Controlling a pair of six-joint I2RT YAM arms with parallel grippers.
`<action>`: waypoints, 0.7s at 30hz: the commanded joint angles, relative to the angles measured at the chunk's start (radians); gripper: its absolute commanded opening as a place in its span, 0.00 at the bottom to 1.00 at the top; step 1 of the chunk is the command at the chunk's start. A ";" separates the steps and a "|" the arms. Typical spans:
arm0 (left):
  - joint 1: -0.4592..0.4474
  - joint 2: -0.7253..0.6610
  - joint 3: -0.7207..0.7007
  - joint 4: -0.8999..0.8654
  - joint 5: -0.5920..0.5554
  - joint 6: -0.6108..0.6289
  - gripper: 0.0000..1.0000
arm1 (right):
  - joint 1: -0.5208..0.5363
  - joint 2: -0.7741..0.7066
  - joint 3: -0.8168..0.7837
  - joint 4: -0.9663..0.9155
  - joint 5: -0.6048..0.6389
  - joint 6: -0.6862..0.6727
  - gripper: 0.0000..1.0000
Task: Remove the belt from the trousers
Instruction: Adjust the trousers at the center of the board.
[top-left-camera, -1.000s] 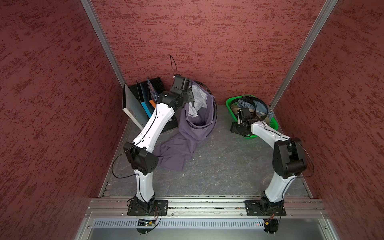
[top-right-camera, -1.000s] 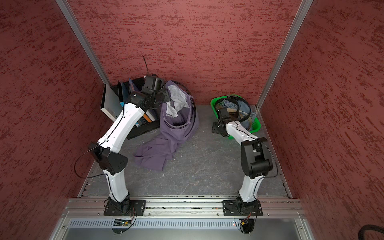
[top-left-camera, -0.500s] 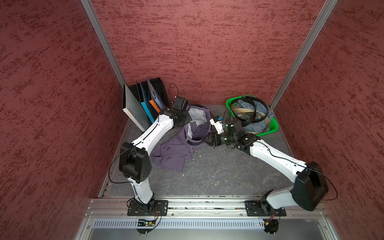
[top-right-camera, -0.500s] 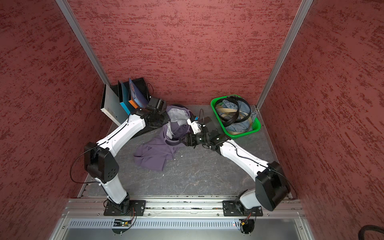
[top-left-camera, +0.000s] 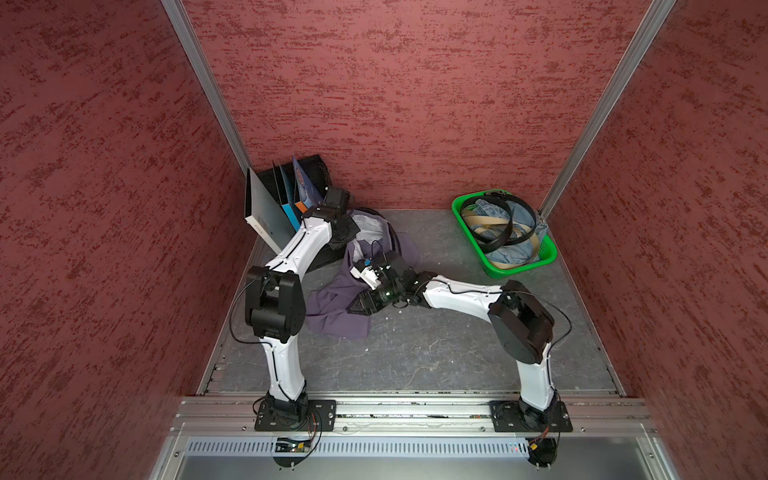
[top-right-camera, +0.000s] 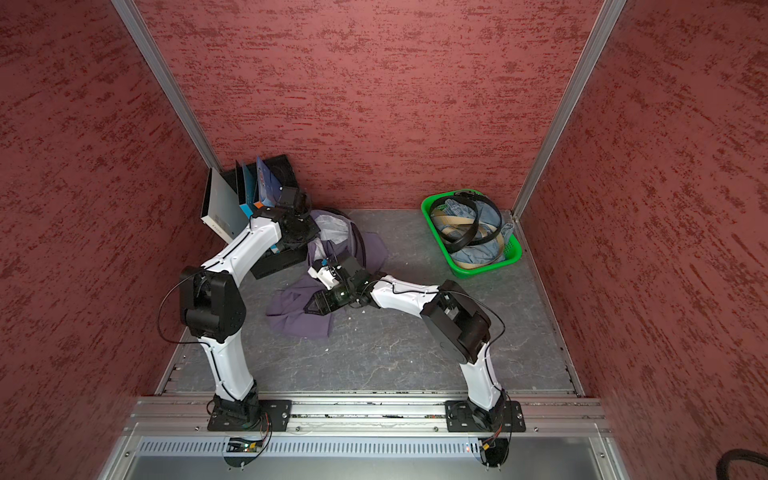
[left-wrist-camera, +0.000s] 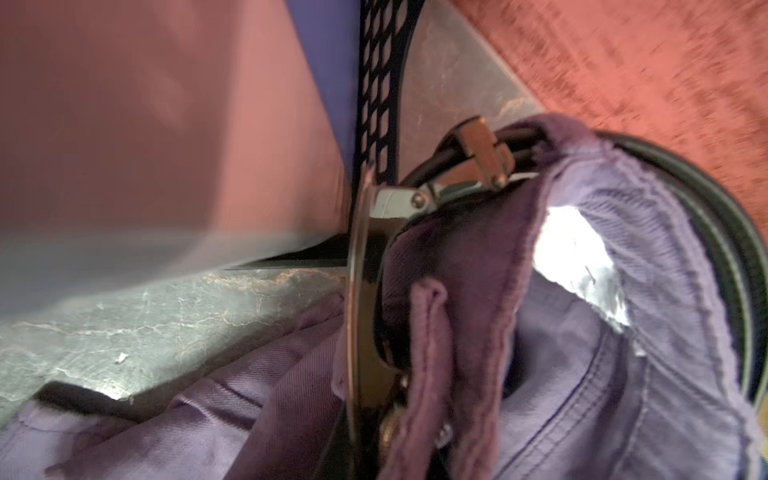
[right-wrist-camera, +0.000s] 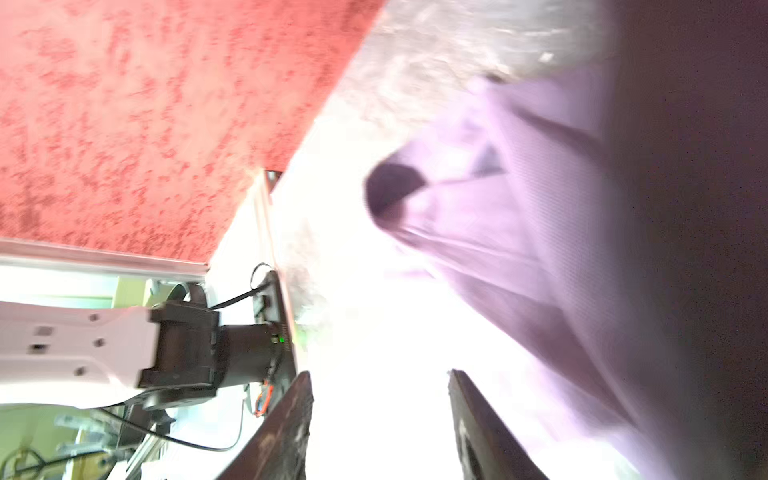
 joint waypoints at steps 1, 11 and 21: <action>-0.011 -0.018 -0.019 0.073 0.026 0.010 0.00 | 0.045 0.039 0.052 -0.005 -0.042 -0.016 0.55; -0.053 -0.003 0.060 0.041 0.030 0.050 0.00 | -0.059 0.254 0.162 -0.137 0.066 0.039 0.56; -0.112 0.039 0.154 0.006 0.057 0.071 0.00 | -0.269 -0.001 -0.117 -0.334 0.610 -0.037 0.60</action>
